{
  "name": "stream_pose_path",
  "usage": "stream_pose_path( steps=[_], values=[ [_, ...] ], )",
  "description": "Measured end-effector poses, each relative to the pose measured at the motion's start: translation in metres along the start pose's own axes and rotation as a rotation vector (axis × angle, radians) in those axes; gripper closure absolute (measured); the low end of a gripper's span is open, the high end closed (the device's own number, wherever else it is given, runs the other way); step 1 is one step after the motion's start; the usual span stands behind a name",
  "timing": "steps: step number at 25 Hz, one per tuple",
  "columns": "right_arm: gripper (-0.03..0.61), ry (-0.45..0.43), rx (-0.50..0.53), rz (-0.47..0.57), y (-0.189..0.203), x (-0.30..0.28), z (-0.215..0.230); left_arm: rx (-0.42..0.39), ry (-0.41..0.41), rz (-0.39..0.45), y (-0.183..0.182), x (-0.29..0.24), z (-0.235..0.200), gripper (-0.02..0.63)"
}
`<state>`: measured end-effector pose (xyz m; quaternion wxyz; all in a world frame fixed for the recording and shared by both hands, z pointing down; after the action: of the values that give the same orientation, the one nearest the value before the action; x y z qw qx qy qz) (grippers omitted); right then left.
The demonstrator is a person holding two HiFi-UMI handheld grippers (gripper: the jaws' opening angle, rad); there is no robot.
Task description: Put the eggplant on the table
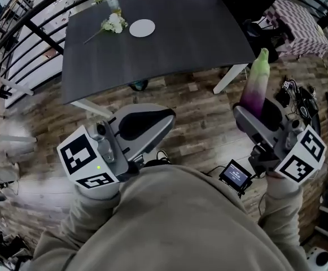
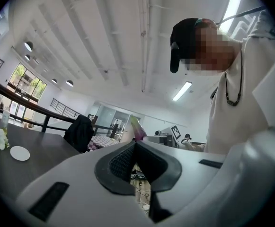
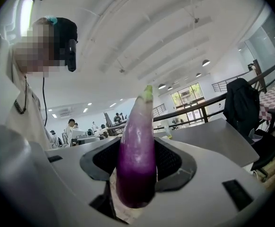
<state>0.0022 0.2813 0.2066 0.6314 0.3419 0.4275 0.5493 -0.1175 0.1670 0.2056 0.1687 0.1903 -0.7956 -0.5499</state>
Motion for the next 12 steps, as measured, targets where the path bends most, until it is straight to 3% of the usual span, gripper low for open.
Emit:
stream_pose_path(
  steps=[12],
  values=[
    [0.356, -0.141, 0.053, -0.063, -0.022, -0.103, -0.018, 0.019, -0.077, 0.025, -0.004, 0.052, -0.05, 0.609]
  ],
)
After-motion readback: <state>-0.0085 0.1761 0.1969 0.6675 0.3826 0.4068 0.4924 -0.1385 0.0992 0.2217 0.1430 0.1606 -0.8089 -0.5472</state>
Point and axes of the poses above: the fingertips, and each gripper's own axes: x backward along the fingers, z to its right, y out of its underside, the point moved 2 cm from there along x, backward along the fingers, and after that the axes turned 2 degrees about -y, right-handed, at the moved point
